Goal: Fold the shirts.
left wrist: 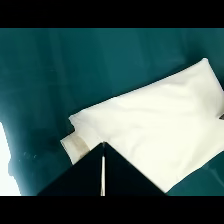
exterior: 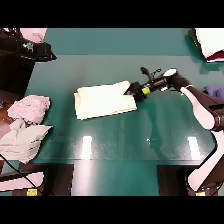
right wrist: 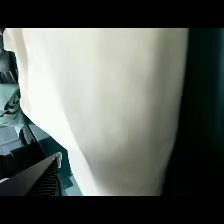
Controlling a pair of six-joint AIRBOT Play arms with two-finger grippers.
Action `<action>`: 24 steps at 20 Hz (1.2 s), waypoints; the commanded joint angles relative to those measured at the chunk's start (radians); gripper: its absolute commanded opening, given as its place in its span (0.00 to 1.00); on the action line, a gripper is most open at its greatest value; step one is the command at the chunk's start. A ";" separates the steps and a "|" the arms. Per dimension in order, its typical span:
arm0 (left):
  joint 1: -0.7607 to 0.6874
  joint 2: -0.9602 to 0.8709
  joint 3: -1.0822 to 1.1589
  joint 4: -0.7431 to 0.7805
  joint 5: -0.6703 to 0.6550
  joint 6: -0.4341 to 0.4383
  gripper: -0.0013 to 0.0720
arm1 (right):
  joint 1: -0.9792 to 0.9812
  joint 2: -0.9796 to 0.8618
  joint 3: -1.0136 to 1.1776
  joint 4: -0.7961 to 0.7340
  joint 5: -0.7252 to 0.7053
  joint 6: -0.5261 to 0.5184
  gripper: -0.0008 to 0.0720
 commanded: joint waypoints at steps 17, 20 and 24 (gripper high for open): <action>-0.237 0.001 -0.071 -0.013 0.041 0.010 0.05 | -0.509 0.470 -0.007 -0.371 -0.177 0.133 0.04; -0.296 0.001 -0.071 -0.013 0.081 0.010 0.05 | -0.728 0.531 -0.007 -0.413 -0.217 0.175 0.04; -0.349 0.001 -0.071 -0.013 0.128 0.009 0.05 | -0.900 0.518 -0.006 -0.412 -0.224 0.175 0.04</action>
